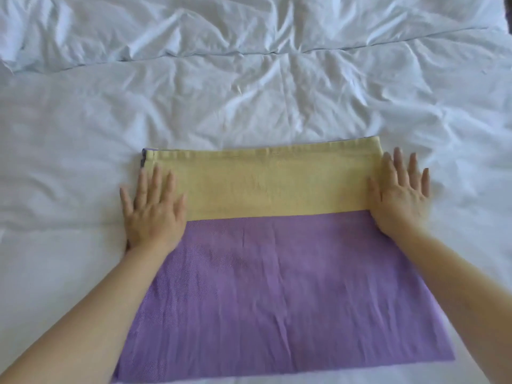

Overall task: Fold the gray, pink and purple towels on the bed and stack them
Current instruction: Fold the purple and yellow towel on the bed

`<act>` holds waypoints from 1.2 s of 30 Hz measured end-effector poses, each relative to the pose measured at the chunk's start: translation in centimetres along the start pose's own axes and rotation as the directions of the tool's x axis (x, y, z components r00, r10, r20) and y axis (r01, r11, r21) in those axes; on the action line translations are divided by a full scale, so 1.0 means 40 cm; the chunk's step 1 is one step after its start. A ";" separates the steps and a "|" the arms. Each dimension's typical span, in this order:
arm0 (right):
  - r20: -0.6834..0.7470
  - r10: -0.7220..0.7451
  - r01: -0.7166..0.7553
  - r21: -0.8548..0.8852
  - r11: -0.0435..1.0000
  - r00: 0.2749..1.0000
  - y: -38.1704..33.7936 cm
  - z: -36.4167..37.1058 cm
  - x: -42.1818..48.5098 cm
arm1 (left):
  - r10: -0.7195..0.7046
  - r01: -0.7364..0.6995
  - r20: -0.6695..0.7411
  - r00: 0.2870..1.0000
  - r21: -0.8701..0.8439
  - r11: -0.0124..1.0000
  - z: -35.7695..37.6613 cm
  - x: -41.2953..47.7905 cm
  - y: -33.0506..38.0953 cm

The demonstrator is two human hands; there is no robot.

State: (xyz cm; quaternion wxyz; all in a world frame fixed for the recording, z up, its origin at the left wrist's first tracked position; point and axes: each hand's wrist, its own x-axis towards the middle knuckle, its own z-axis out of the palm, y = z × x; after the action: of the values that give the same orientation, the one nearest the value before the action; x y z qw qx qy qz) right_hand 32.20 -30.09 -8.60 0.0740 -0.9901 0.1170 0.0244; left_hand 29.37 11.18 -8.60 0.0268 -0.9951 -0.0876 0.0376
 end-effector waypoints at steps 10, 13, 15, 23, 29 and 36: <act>0.158 -0.234 0.243 -0.041 0.969 0.959 -0.030 0.066 -0.371 | 0.162 -0.160 0.129 0.978 -0.024 0.987 0.059 -0.351 0.059; 0.163 -0.045 0.062 -0.101 0.993 0.986 0.097 0.027 -0.383 | -0.052 0.052 0.123 0.991 -0.002 0.999 0.039 -0.382 -0.062; 0.118 0.021 -0.012 -0.082 0.997 0.993 0.088 0.002 -0.420 | -0.191 0.201 0.145 0.971 -0.061 0.978 0.020 -0.421 -0.097; 0.236 -0.488 0.482 0.085 0.872 0.841 -0.205 0.053 -0.675 | -0.473 0.500 0.201 0.858 -0.542 0.675 -0.002 -0.562 -0.064; 0.215 -0.080 0.091 -0.042 0.995 0.973 0.055 0.046 -0.663 | -0.519 0.608 0.409 0.751 -0.735 0.300 0.009 -0.565 -0.146; 0.320 0.058 -0.062 0.001 0.998 0.946 0.203 -0.007 -0.657 | -0.561 0.312 -0.002 0.828 -0.830 0.463 -0.091 -0.589 -0.037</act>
State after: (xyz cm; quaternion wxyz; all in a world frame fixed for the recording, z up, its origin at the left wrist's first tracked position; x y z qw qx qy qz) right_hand 4.79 -31.96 -7.74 0.0968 -0.9685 0.1338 0.1862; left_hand 6.28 8.33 -3.23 -0.4024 -0.8342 -0.3447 -0.1526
